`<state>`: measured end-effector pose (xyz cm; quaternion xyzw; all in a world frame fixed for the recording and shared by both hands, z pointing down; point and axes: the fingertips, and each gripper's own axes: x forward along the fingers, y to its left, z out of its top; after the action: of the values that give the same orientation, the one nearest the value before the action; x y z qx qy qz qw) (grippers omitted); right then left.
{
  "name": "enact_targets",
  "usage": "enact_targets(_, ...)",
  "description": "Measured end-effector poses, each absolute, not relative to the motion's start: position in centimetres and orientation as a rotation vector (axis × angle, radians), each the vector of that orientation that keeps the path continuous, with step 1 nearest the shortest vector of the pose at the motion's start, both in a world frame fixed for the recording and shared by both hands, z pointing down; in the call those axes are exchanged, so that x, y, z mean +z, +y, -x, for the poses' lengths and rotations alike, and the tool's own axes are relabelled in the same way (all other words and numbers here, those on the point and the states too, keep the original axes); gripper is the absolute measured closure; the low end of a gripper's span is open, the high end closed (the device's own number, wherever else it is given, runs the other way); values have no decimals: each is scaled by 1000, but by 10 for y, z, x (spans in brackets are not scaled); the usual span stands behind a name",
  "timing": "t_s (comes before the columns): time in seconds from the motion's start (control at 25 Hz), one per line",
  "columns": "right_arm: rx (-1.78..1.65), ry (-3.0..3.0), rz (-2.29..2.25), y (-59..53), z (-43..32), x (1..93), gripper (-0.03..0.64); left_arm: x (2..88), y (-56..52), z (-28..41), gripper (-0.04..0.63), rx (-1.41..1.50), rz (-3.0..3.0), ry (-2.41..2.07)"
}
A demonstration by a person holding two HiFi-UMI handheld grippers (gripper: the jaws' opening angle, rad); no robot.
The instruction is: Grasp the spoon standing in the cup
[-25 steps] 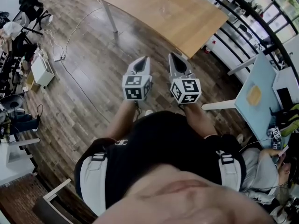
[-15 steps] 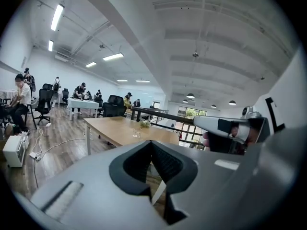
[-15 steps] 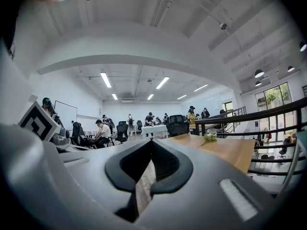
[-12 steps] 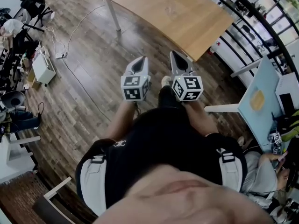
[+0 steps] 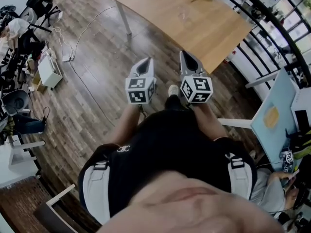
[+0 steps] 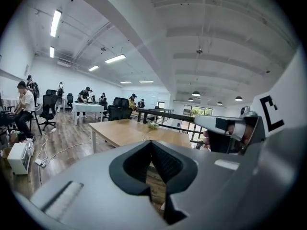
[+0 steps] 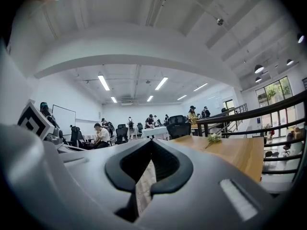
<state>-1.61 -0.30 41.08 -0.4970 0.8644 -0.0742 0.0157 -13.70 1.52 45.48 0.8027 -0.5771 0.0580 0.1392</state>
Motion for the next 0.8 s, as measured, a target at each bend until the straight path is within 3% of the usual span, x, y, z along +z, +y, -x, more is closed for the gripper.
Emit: enact_targets(0.8, -342, 2625, 1599, -209, -38, 427, 618, 458, -183, 98, 584, 281, -2318, -1650)
